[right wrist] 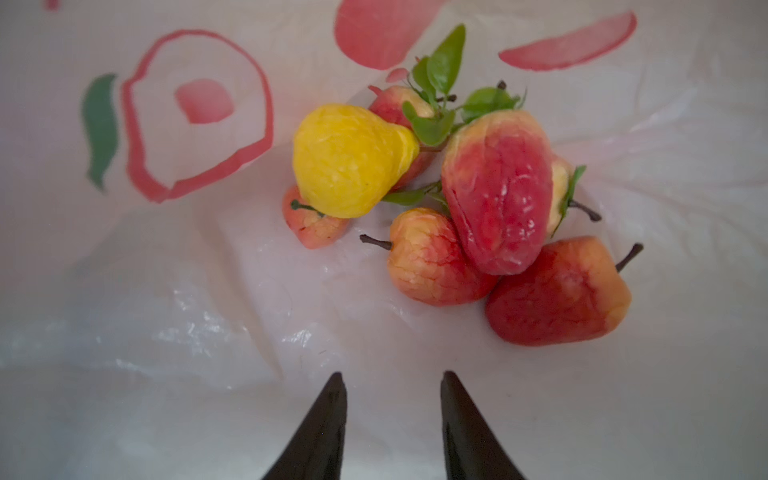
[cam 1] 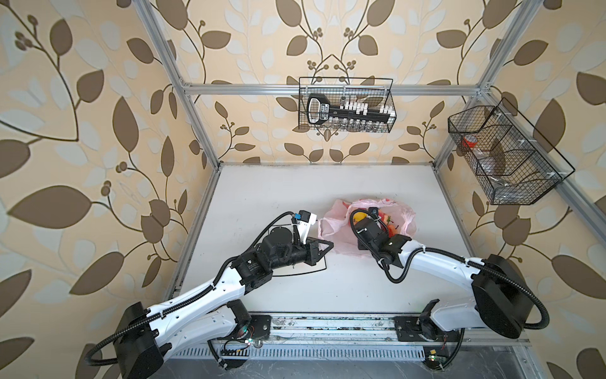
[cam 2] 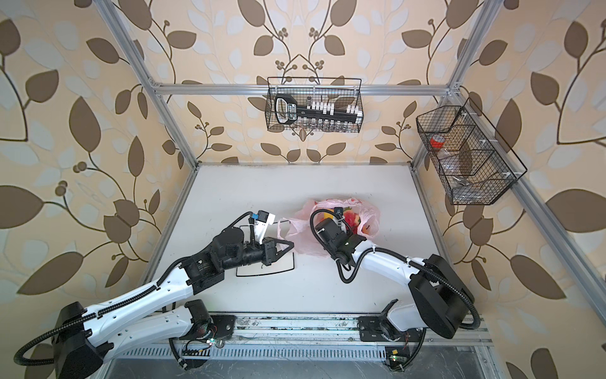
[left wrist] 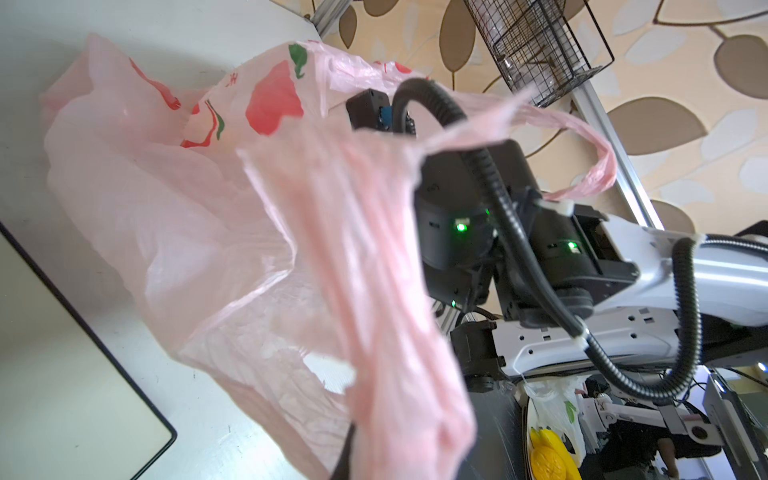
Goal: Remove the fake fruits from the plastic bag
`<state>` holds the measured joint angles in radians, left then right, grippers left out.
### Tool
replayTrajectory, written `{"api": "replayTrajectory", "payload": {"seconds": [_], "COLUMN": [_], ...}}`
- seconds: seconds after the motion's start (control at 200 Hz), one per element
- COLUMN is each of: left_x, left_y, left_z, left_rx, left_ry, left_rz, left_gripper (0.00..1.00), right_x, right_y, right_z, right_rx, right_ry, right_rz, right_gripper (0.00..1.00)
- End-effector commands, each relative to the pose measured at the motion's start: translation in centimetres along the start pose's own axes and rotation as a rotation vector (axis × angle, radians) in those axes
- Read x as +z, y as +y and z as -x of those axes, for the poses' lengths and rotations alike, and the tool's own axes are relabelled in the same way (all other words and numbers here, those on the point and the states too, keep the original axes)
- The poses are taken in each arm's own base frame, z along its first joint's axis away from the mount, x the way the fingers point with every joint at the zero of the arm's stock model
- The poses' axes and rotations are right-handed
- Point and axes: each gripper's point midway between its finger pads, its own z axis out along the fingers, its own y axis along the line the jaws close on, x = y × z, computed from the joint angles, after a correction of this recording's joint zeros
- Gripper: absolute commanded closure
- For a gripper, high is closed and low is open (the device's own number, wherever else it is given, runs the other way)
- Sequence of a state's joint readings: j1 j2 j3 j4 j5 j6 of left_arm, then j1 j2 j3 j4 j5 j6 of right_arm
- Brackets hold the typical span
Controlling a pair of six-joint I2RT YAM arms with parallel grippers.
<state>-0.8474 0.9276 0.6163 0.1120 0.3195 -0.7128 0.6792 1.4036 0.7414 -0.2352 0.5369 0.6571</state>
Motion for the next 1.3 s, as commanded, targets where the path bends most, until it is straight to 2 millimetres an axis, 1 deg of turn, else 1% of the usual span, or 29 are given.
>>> {"api": "replayTrajectory", "payload": {"seconds": [0.0, 0.06, 0.15, 0.295, 0.42, 0.575, 0.675, 0.915, 1.085, 1.215, 1.295], "left_x": [0.4, 0.7, 1.1, 1.9, 2.4, 2.8, 2.9, 2.5, 2.1, 1.8, 1.7], "left_y": [-1.9, -2.2, -2.4, -2.6, -3.1, -3.6, -4.0, -4.2, -4.2, -4.3, -4.2], "left_z": [-0.4, -0.7, -1.3, -2.4, -2.9, -2.8, -2.7, -2.7, -2.6, -2.5, -2.6], "left_rx": [0.041, 0.048, 0.057, 0.066, 0.078, 0.087, 0.092, 0.097, 0.096, 0.1, 0.099], "left_ry": [0.006, 0.012, 0.014, 0.026, 0.033, 0.029, 0.033, 0.025, 0.017, 0.011, 0.011], "left_rz": [-0.086, -0.095, -0.091, -0.085, -0.094, -0.113, -0.12, -0.127, -0.121, -0.118, -0.115], "left_gripper": [1.0, 1.0, 1.0, 1.0, 1.0, 1.0, 1.0, 1.0, 1.0, 1.0, 1.0], "right_x": [0.6, 0.8, 1.1, 1.7, 2.2, 3.4, 4.2, 6.1, 7.4, 8.1, 8.4], "right_y": [0.6, 0.9, 1.3, 1.8, 2.4, 3.2, 3.7, 3.8, 4.0, 4.0, 3.8], "right_z": [0.3, 0.8, 2.2, 4.0, 5.0, 5.2, 5.5, 5.9, 6.1, 6.0, 6.0], "right_rx": [0.2, 0.273, 0.354, 0.434, 0.524, 0.597, 0.629, 0.687, 0.735, 0.749, 0.755], "right_ry": [-0.002, -0.008, -0.037, -0.075, -0.082, -0.07, -0.062, -0.047, -0.027, -0.025, -0.026], "right_rz": [0.083, 0.114, 0.154, 0.19, 0.222, 0.259, 0.288, 0.303, 0.313, 0.303, 0.297], "right_gripper": [0.57, 0.55, 0.54, 0.48, 0.46, 0.44, 0.42, 0.35, 0.35, 0.39, 0.42]}}
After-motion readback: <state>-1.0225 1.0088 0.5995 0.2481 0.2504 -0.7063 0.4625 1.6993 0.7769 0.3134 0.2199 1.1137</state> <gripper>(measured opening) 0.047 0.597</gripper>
